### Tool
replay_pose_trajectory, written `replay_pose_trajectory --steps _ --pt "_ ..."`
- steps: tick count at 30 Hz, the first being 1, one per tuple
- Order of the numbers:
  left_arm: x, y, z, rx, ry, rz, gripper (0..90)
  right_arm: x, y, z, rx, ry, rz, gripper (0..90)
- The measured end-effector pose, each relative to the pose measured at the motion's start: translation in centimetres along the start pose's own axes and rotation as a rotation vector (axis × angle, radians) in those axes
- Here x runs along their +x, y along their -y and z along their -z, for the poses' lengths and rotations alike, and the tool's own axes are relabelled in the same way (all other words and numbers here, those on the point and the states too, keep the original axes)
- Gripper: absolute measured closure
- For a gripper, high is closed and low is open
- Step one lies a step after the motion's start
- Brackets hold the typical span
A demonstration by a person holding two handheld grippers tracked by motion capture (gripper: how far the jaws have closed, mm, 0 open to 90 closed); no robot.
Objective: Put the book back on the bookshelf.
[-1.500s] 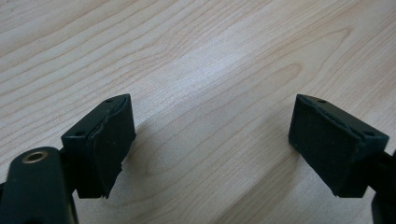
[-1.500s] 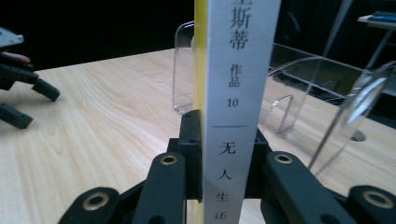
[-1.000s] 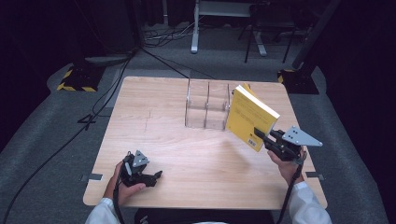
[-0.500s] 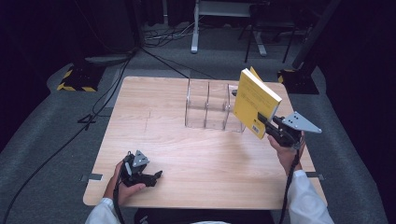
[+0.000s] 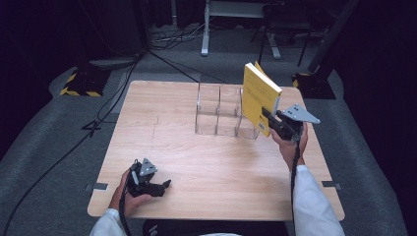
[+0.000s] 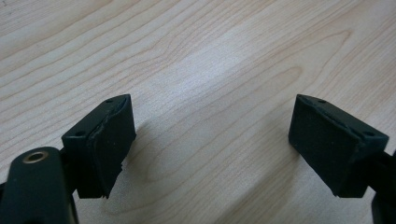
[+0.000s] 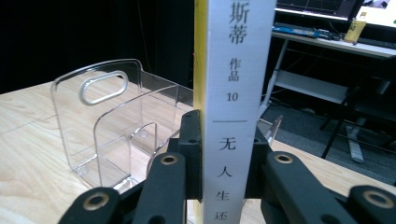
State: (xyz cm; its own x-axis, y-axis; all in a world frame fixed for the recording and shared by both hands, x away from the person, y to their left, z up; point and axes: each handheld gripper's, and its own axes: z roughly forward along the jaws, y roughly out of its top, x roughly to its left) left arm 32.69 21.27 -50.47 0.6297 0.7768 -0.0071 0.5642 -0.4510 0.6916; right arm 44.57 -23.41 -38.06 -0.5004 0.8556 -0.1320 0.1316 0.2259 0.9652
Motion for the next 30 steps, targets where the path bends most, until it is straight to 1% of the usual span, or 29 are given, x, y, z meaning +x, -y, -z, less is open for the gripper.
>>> replay_pose_trajectory --steps 4,9,12,16,17,19,21,23,26,30 --pt "0.0 0.0 0.0 0.0 0.0 -0.001 15.4 0.2 0.0 -1.0 0.007 0.023 0.003 76.4" --pt "0.0 0.0 0.0 0.0 0.0 -0.002 15.4 0.1 0.4 -2.3 0.009 0.054 -0.016 76.4" --pt "0.0 0.0 0.0 0.0 0.0 -0.002 15.4 0.2 0.7 -3.0 0.022 0.07 -0.015 76.4" --pt "0.0 0.0 0.0 -0.002 0.0 -0.002 15.4 0.3 1.4 -4.1 0.035 0.097 -0.033 76.4" --pt "0.0 0.0 0.0 -0.002 0.0 -0.002 15.4 0.3 1.4 -4.1 0.035 0.097 -0.033 76.4" --pt "0.0 0.0 0.0 -0.002 0.0 0.0 15.4 0.5 1.7 -4.6 0.039 0.106 -0.036 76.4" --pt "0.0 0.0 0.0 -0.002 0.0 0.001 15.4 0.5 1.9 -4.9 0.046 0.112 -0.03 76.4" --pt "0.0 0.0 0.0 -0.002 0.0 0.0 15.4 0.6 2.2 -5.2 0.046 0.111 -0.035 76.4" --pt "0.0 0.0 0.0 -0.002 0.0 0.001 15.4 0.6 2.6 -5.6 0.061 0.111 -0.032 76.4" --pt "0.0 0.0 0.0 -0.002 0.0 0.001 15.4 0.7 3.1 -6.0 0.074 0.113 -0.04 76.3"
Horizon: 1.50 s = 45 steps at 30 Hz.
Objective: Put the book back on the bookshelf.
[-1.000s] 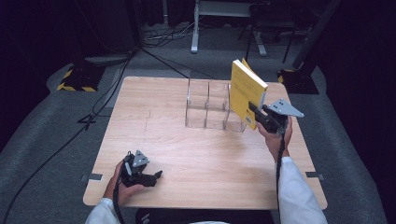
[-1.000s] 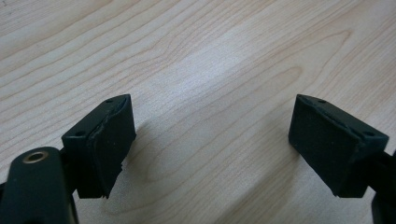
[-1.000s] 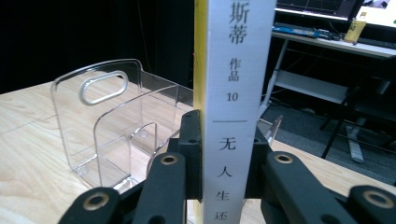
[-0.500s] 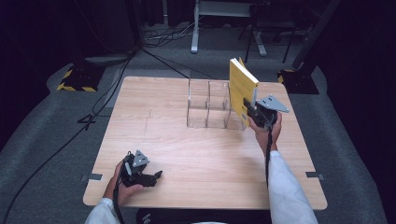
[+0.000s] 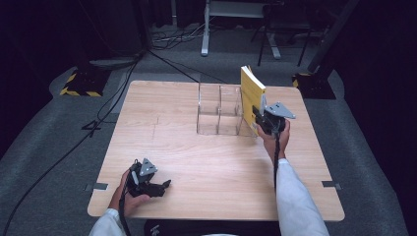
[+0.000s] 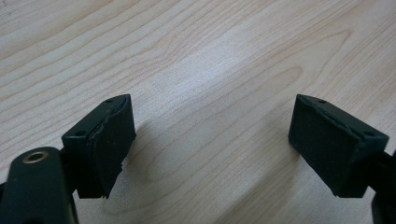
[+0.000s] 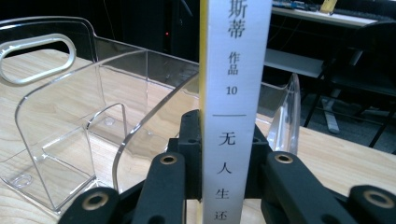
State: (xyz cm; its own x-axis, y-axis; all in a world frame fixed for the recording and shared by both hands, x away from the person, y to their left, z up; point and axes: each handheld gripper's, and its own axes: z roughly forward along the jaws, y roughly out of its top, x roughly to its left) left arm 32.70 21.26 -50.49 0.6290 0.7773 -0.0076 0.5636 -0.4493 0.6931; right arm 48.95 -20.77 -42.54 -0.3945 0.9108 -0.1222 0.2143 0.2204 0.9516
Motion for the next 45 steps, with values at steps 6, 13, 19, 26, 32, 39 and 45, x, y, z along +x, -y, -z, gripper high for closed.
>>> replay_pose_trajectory --steps 6,13,19,26,32,39,45 --pt "0.0 0.0 0.0 -0.001 0.0 0.0 15.4 0.0 0.2 -0.1 0.001 -0.003 -0.004 76.2" --pt "0.0 0.0 0.0 0.001 0.001 0.0 15.4 -0.3 0.6 0.0 0.003 -0.003 -0.026 75.8" --pt "0.0 0.0 0.0 0.002 0.001 -0.001 15.4 -0.3 1.5 0.4 0.012 -0.006 -0.026 75.1" --pt "0.0 0.0 0.0 0.001 0.001 0.0 15.4 -0.8 2.1 1.0 0.006 -0.009 -0.038 73.8" --pt "0.0 0.0 0.0 0.001 0.001 -0.002 15.4 -0.9 2.6 1.7 -0.01 -0.015 -0.041 69.9" --pt "0.0 0.0 0.0 0.002 0.001 -0.002 15.4 -1.5 2.9 2.7 -0.026 -0.029 -0.059 68.2" --pt "0.0 0.0 0.0 0.002 -0.001 -0.004 15.4 -1.9 3.1 3.1 -0.028 -0.028 -0.044 67.4"
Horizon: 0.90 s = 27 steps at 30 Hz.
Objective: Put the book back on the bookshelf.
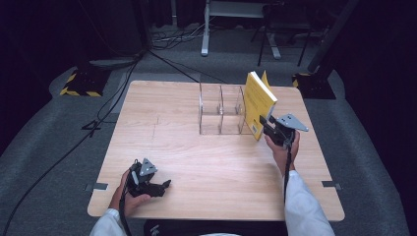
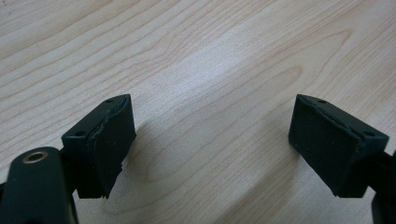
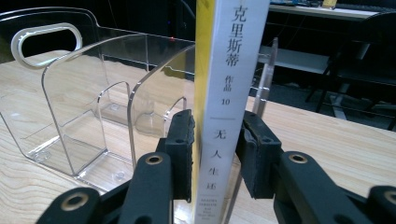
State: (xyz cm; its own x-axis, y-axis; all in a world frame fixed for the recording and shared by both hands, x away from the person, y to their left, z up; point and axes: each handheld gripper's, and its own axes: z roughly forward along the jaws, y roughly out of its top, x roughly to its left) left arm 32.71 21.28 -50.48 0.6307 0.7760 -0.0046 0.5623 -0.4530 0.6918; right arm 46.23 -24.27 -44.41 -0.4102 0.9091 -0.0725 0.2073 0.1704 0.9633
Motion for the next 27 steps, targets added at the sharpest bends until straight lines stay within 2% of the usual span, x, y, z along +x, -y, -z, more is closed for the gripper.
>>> replay_pose_trajectory --steps 3,5,9,20,25,27 --pt "0.0 0.0 0.0 0.0 0.0 0.001 15.4 -0.5 0.3 0.4 -0.006 0.008 -0.015 65.7" --pt "0.0 0.0 0.0 0.0 0.0 0.0 15.4 -0.9 0.4 0.5 -0.007 0.023 -0.046 61.4" --pt "0.0 0.0 0.0 -0.001 -0.001 0.005 15.4 -1.7 0.7 0.6 0.007 -0.001 -0.07 61.3" --pt "0.0 -0.1 0.0 0.004 0.0 0.0 15.2 -1.9 0.8 0.7 0.035 0.0 -0.039 56.9" --pt "0.0 -0.1 0.0 0.004 0.0 0.0 15.2 -2.0 0.7 0.9 0.058 -0.011 -0.012 54.1" --pt "0.0 -0.1 0.0 0.004 0.0 0.0 15.2 -2.2 0.7 1.0 0.068 -0.028 -0.008 52.2"
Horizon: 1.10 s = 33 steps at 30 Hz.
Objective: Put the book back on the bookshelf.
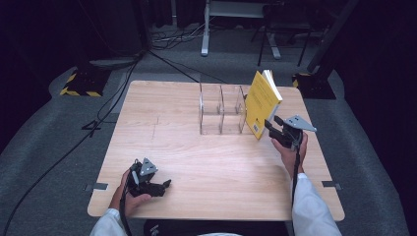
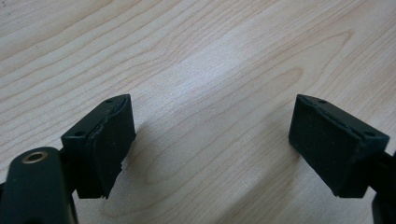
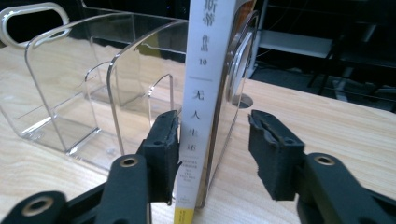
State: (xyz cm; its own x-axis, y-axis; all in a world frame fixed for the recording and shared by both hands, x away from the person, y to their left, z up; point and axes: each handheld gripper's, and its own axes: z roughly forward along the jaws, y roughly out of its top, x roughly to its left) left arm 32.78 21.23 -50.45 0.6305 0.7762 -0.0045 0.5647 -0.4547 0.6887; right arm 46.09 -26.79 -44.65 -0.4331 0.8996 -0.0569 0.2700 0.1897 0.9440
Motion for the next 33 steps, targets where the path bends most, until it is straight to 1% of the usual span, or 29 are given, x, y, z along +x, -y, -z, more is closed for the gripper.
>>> replay_pose_trajectory --steps 5,6,7,8,9,12,14,18,24,28,33 --pt "0.0 0.0 0.0 0.0 0.001 0.0 15.2 -0.5 0.0 0.5 0.027 -0.027 0.013 49.7" --pt "0.0 0.0 0.0 0.0 0.001 0.0 15.2 -0.6 -0.1 0.6 0.034 -0.028 0.022 48.9" --pt "0.0 0.0 0.0 0.0 0.001 0.0 15.2 -0.7 -0.1 0.7 0.047 -0.035 0.033 47.9" --pt "0.0 0.0 0.0 0.0 0.001 0.001 15.2 -0.8 -0.3 0.8 0.072 -0.049 0.033 46.3" --pt "0.0 0.0 0.0 0.0 0.001 0.0 15.2 -0.9 -0.4 0.9 0.081 -0.052 0.032 45.6" --pt "0.0 0.0 0.0 0.0 0.001 0.0 15.2 -1.1 -0.8 1.4 0.091 -0.061 0.048 44.3" --pt "0.0 0.0 0.0 0.0 0.001 0.001 15.2 -1.1 -1.0 1.5 0.097 -0.065 0.055 43.5" --pt "0.0 0.0 0.0 0.0 0.001 0.0 15.2 -1.0 -1.4 1.9 0.143 -0.098 0.088 39.6" --pt "0.0 0.0 0.0 0.0 0.001 0.001 15.2 -0.9 -1.6 2.4 0.197 -0.12 0.145 36.1" --pt "0.0 0.0 0.0 0.0 0.001 0.0 15.2 -0.8 -1.7 2.8 0.222 -0.144 0.157 34.0" --pt "0.0 0.0 0.0 0.0 0.001 0.0 15.2 -0.7 -1.7 3.3 0.257 -0.16 0.187 32.2"
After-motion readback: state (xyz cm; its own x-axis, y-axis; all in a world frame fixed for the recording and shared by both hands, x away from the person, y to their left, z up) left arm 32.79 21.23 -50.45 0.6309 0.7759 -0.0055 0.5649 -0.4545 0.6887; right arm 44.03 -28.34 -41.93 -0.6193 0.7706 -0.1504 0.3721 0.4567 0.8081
